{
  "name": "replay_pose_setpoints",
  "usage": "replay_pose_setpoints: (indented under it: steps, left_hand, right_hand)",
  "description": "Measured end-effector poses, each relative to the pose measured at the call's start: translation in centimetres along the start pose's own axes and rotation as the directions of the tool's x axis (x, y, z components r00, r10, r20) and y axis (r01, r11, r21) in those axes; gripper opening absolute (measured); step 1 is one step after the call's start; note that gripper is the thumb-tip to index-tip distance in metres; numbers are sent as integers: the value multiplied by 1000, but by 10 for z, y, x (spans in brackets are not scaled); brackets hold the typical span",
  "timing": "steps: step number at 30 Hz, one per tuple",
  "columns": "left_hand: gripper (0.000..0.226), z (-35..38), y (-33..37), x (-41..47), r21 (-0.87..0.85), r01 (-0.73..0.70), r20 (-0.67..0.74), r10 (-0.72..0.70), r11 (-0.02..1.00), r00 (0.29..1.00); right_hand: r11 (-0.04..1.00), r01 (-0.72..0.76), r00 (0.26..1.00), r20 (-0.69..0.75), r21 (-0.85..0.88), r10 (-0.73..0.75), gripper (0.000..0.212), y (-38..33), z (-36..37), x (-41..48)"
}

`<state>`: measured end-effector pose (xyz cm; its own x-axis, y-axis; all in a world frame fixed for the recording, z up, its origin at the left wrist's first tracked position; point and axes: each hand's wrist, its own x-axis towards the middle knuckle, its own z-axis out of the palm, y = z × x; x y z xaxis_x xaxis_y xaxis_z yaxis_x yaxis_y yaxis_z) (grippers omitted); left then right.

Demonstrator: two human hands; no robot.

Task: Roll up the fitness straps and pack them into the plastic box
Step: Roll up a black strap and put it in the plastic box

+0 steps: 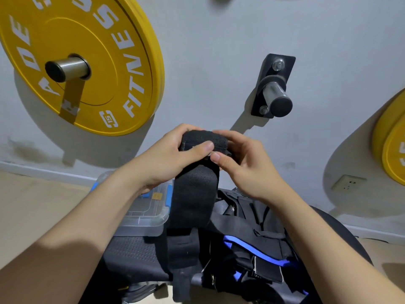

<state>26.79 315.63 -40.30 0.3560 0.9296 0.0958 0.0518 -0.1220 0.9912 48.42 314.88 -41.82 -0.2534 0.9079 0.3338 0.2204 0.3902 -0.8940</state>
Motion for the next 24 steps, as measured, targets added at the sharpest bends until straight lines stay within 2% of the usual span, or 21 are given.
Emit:
replay_pose_setpoints:
  steps: [2, 5, 7, 8, 10, 11, 13, 16, 17, 19, 22, 24]
  left_hand:
    - [38, 0, -4, 0, 132, -39, -38, 45, 990, 998]
    - [37, -4, -3, 0, 218, -152, 10, 154, 964, 988]
    - [39, -6, 0, 1, 175, -209, 24, 208, 962, 978]
    - [40, -7, 1, 0, 141, -229, 32, 227, 963, 973]
    - [42, -7, 2, 0, 106, -243, 78, 236, 964, 969]
    - [44, -7, 2, 0, 95, -235, 110, 224, 967, 968]
    - [48, -8, 2, -1, 54, -196, 139, 187, 979, 972]
    - [43, -4, 1, -2, -119, -97, 113, 110, 988, 987]
    - [41, 1, 0, -1, -118, -92, 75, 101, 989, 992]
    - [40, 10, -3, 0, 12, -125, -44, 125, 992, 991]
    - [42, 17, -7, 0, 66, -143, -121, 150, 988, 981]
    - [40, 13, -6, 0, 42, -152, -115, 156, 987, 981]
  right_hand:
    - [993, -32, 999, -21, -114, 30, 58, 5, 3, -2]
    - [995, -103, 994, -46, 9, 103, 59, 6, 4, -3]
    - [985, -132, 991, 1, 109, 133, 45, 1, 4, -3]
    - [973, -158, 987, 36, 166, 154, 47, -4, 6, -4]
    - [947, -218, 974, 106, 236, 198, 70, -7, 9, -5]
    - [942, -229, 971, 121, 246, 204, 74, -7, 10, -5]
    - [953, -205, 978, 89, 224, 190, 62, -6, 11, -7]
    - [983, -121, 992, 47, 136, 115, 45, -7, 10, -11]
    - [994, -75, 997, 39, 76, 72, 40, -6, 9, -12]
    - [998, 13, 1000, 19, -55, -12, 35, -5, 8, -12]
    - [990, 36, 999, 38, -135, -32, 42, -3, 4, -9]
    - [996, -11, 997, 77, -85, 17, 56, -2, 2, -10]
